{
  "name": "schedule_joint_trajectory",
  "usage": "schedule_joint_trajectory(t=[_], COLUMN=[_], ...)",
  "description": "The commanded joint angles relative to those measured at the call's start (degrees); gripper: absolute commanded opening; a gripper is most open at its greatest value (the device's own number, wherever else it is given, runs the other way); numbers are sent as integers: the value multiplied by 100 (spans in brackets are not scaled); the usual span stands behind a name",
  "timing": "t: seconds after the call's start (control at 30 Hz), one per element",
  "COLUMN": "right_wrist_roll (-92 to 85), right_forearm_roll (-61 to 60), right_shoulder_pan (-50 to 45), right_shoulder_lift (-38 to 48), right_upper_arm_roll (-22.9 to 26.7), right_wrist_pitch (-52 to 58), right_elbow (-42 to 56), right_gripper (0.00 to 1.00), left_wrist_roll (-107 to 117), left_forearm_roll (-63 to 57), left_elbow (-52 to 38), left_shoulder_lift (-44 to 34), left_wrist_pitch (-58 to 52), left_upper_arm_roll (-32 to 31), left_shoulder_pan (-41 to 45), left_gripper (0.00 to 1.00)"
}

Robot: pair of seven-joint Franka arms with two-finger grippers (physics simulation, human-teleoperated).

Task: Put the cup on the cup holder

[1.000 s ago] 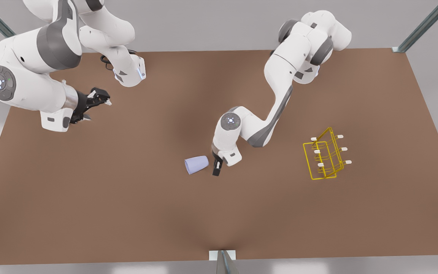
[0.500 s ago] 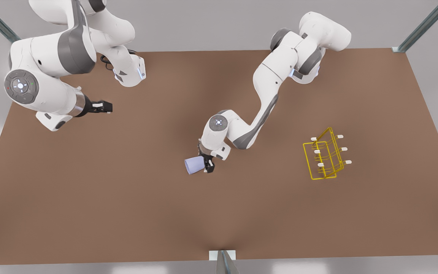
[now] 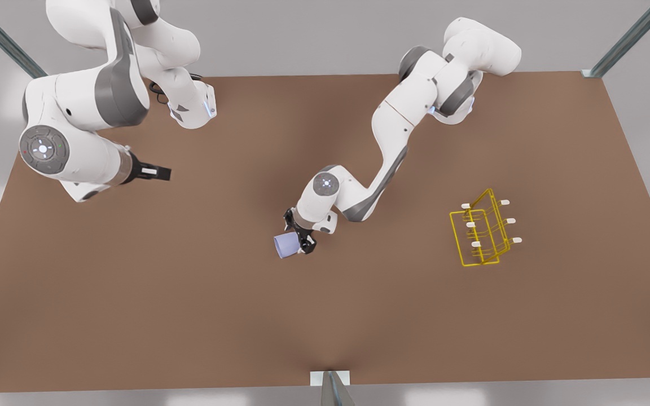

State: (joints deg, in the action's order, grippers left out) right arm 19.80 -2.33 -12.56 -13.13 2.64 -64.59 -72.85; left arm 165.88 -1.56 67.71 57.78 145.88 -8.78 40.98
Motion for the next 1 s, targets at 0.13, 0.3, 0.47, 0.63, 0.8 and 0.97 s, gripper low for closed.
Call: schedule_joint_trajectory(t=[0.13, 0.3, 0.47, 0.63, 0.8, 0.97], right_wrist_roll=[77, 103, 42, 50, 42, -11], right_forearm_roll=[31, 31, 40, 31, 31, 31], right_shoulder_pan=[25, 25, 25, 16, 16, 16], right_shoulder_lift=[188, 197, 267, 267, 267, 267], right_upper_arm_roll=[9, 9, 35, 35, 35, 35], right_wrist_pitch=[-327, -283, -283, -265, -177, -116], right_elbow=[-186, -177, -203, -203, -186, -186], right_gripper=[100, 100, 100, 100, 100, 100], left_wrist_roll=[656, 648, 647, 639, 630, 630], left_forearm_roll=[24, 24, 24, 16, 7, 7], left_elbow=[-3, 32, 32, 32, 32, 23], left_shoulder_lift=[146, 225, 348, 436, 515, 524], left_wrist_pitch=[538, 713, 872, 916, 1004, 1004], left_upper_arm_roll=[-1, -1, 8, 8, 8, 16], left_shoulder_pan=[68, 95, 86, 103, 103, 103], left_gripper=[100, 100, 100, 100, 94, 94])
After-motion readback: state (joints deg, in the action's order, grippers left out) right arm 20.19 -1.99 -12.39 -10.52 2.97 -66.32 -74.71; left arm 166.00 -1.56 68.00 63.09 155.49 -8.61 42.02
